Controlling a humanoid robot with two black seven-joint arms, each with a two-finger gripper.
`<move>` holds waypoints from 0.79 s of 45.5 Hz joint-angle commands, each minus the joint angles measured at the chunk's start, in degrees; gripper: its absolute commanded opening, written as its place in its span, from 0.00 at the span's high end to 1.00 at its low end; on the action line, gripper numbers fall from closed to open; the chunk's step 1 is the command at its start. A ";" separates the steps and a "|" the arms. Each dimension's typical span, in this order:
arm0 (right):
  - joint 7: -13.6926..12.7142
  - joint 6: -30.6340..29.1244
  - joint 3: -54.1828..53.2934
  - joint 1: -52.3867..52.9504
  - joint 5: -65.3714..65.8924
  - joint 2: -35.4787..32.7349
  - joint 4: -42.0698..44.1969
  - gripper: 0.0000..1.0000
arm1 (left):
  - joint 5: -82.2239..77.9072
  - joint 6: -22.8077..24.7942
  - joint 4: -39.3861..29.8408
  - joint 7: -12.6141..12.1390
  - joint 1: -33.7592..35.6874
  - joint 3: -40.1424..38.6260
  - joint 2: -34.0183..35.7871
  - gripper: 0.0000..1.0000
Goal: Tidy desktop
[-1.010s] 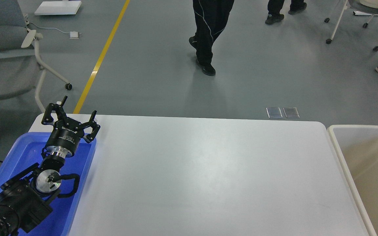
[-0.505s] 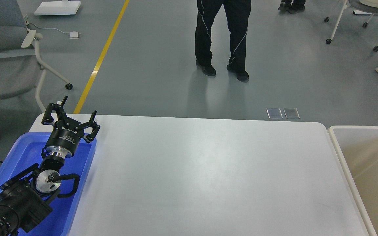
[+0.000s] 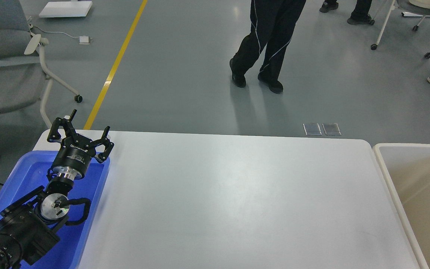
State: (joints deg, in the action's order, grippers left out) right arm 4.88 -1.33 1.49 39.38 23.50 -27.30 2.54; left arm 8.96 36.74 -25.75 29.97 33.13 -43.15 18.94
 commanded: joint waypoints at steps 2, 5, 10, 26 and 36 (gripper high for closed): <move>-0.05 0.37 -1.31 0.17 -0.12 -0.21 -0.86 0.01 | 0.00 0.00 0.00 0.00 0.00 0.00 0.04 0.00; -0.05 0.37 -4.30 0.87 -0.21 -1.09 -1.65 0.01 | 0.00 0.00 0.00 0.00 0.00 0.00 -0.05 0.00; -0.05 0.37 -11.33 3.41 -0.12 -3.55 -2.18 0.01 | 0.00 0.00 0.00 0.00 0.00 0.00 0.04 0.00; 0.66 0.28 -34.18 10.02 -0.12 -13.03 -23.34 0.01 | 0.00 0.00 0.00 0.00 0.00 0.00 0.04 0.00; 0.83 0.10 -49.64 9.75 -0.03 -15.94 -38.47 0.01 | 0.00 0.00 0.00 0.00 -0.09 0.00 -0.05 0.00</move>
State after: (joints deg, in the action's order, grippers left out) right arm 5.45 -1.07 -31.97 48.31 23.38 -39.72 -21.05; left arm 8.97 36.74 -25.75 29.97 33.12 -43.15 18.97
